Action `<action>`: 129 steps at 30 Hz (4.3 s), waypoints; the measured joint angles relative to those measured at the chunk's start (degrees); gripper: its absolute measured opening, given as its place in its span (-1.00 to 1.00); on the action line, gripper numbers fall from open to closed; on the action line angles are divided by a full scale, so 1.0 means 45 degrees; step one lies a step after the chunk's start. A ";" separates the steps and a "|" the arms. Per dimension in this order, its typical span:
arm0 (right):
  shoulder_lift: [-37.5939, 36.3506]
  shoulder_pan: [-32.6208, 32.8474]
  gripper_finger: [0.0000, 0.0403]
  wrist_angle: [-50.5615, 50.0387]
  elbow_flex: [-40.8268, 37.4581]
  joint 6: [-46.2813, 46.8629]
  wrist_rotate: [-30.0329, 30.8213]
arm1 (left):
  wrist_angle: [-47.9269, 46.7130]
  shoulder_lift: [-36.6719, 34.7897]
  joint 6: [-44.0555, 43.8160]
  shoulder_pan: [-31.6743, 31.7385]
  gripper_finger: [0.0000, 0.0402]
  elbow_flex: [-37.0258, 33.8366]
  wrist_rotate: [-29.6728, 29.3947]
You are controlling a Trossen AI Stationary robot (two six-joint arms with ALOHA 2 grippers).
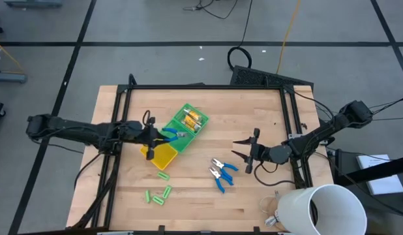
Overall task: Pick & Place School Supplies
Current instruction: Put the top blue hole puncher into the bottom green bin
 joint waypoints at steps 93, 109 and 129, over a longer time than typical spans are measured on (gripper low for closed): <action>0.6765 0.1014 -0.23 -0.0146 0.0005 0.6646 -0.2804 | 0.6822 0.3679 -0.1848 0.0260 0.47 0.1555 -0.4287; 0.7083 0.0738 -0.49 0.0230 0.0024 0.5496 -0.2968 | 0.8024 0.5171 -0.1862 0.0256 0.51 0.1550 -0.4112; 0.4632 -0.0098 -0.78 0.0087 -0.0019 0.2383 -0.1583 | 0.8286 0.5173 -0.1888 0.0256 0.46 0.1550 -0.3617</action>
